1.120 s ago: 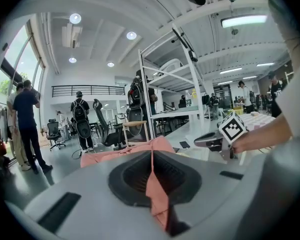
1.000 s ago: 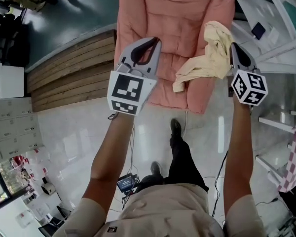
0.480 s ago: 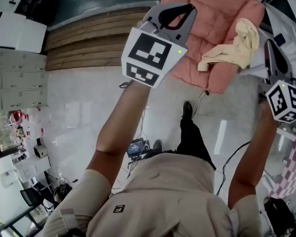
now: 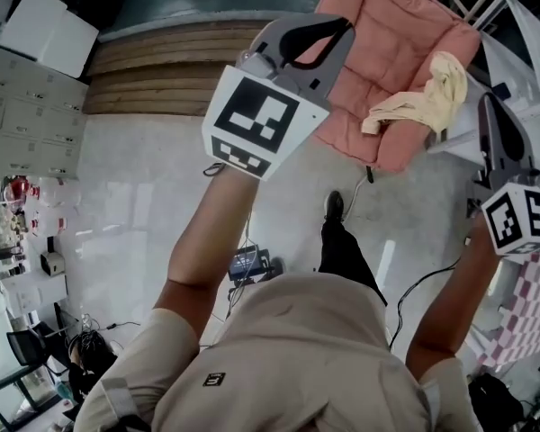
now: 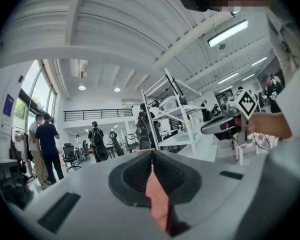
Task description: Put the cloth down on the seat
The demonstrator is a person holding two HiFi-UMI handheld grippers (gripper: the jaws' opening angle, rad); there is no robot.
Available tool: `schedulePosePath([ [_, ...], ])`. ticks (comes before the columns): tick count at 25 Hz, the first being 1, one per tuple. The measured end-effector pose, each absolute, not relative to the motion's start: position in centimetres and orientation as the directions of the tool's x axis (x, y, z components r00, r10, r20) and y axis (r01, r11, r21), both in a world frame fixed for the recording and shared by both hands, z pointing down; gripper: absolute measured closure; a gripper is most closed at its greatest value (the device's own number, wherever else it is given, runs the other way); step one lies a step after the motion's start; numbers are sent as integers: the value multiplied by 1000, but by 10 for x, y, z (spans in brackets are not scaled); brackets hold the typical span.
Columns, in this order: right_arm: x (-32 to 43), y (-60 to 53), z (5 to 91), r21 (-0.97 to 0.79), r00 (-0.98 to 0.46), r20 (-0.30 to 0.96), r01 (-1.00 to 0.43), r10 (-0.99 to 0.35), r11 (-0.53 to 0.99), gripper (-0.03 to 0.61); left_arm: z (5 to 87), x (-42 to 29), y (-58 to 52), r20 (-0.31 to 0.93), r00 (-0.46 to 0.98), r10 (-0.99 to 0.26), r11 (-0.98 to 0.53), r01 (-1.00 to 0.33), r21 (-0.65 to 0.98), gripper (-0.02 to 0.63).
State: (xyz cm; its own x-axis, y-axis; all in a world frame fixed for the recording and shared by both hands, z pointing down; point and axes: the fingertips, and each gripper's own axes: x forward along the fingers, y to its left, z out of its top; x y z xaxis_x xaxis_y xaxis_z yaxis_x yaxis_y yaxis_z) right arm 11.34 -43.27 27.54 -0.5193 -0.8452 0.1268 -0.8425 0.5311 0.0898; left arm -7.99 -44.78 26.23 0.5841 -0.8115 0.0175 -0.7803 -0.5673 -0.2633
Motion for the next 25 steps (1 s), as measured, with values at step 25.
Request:
schedulePosePath([
  [25, 76, -295, 215, 153, -546, 126, -814, -828, 560, 589, 210, -130, -282, -62, 530, -846, -489, -816, -309, 600],
])
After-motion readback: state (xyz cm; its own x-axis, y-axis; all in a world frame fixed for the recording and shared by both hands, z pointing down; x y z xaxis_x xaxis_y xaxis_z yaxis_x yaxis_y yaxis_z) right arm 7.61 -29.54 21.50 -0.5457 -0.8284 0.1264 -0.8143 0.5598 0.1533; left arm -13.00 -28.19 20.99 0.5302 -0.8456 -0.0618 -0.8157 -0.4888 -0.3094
